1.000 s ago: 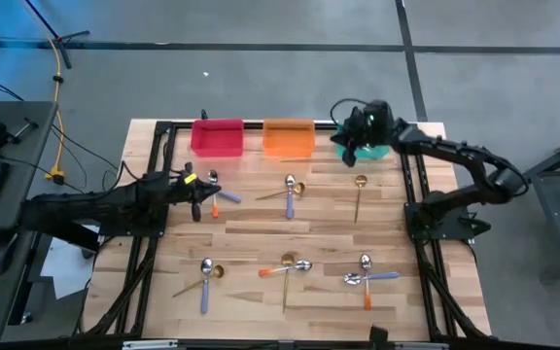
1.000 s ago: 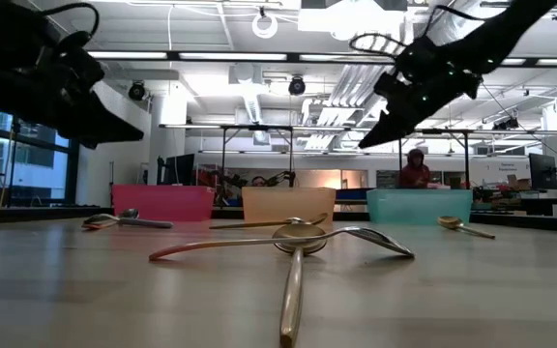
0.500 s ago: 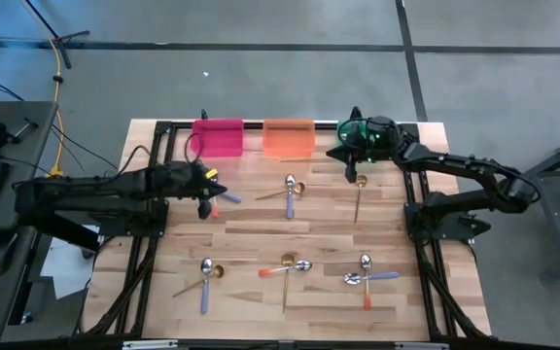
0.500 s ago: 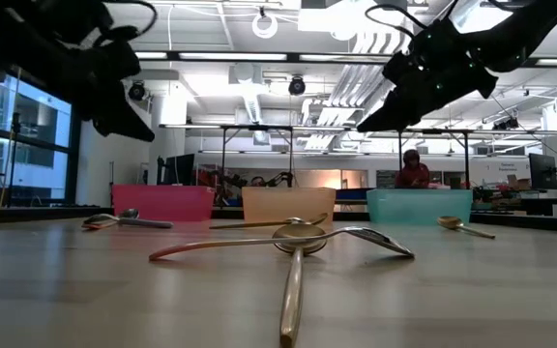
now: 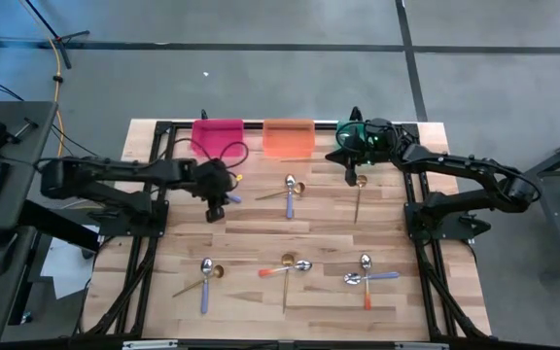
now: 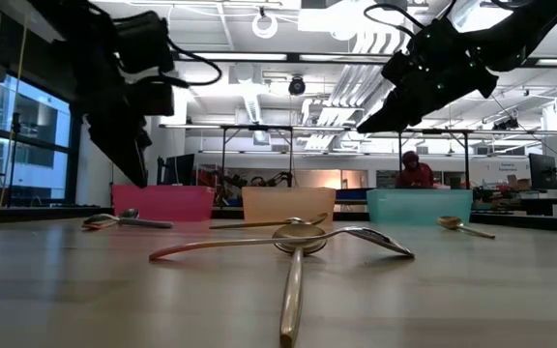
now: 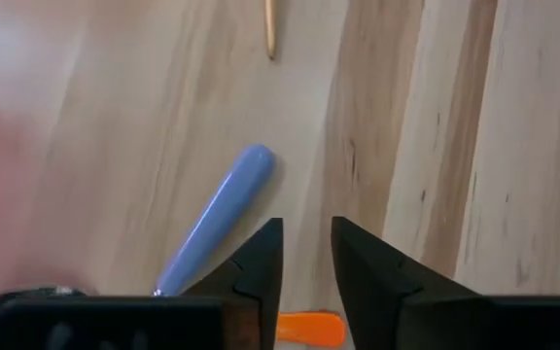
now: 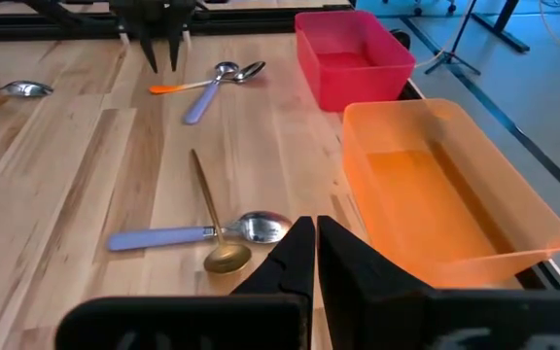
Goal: Sort silverware by color (type)
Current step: Put the top left light violet spoon into the orange bin
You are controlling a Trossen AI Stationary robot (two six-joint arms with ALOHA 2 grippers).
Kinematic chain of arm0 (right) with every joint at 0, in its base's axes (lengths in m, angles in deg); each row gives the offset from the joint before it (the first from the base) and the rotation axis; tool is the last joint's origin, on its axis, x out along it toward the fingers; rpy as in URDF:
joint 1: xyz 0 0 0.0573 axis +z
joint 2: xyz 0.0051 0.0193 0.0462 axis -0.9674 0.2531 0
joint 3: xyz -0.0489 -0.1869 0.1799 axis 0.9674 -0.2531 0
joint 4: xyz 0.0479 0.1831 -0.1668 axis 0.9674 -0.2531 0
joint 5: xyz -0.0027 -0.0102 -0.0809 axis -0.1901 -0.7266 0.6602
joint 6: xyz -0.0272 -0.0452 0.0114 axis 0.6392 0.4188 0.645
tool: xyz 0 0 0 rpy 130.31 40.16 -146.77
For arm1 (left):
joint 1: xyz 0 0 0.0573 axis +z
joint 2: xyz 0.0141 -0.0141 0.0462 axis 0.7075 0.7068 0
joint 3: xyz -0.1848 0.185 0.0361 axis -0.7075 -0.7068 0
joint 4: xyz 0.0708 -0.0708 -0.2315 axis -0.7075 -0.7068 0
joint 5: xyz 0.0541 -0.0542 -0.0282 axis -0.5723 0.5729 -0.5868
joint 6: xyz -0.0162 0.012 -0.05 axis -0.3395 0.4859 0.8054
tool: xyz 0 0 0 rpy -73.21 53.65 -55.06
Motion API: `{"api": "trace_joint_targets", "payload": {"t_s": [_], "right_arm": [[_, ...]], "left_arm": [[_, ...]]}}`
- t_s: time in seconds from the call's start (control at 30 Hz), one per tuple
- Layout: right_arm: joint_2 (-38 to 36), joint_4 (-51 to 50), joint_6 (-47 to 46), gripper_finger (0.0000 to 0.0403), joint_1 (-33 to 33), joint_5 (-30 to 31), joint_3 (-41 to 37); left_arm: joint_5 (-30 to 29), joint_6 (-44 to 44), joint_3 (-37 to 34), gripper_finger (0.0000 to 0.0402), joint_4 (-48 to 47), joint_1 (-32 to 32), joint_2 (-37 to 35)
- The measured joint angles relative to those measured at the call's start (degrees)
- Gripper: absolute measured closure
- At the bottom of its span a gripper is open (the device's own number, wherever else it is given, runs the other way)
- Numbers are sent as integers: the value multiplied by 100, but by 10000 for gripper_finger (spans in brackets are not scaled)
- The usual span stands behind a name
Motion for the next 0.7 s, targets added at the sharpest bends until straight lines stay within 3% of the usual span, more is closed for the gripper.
{"api": "trace_joint_targets", "payload": {"t_s": [0.13, 0.4, 0.7], "right_arm": [[0, -65, 15, 402, 0, 0, -1], [0, -122, 280, 402, 224, 11, -2], [0, 24, 532, 402, 600, 9, -1]], "left_arm": [[-99, -570, 177, 291, -37, 0, 460], [-856, -1285, 202, 269, -84, 117, 1288], [-1422, -1479, 236, 268, -42, 297, 1466]]}}
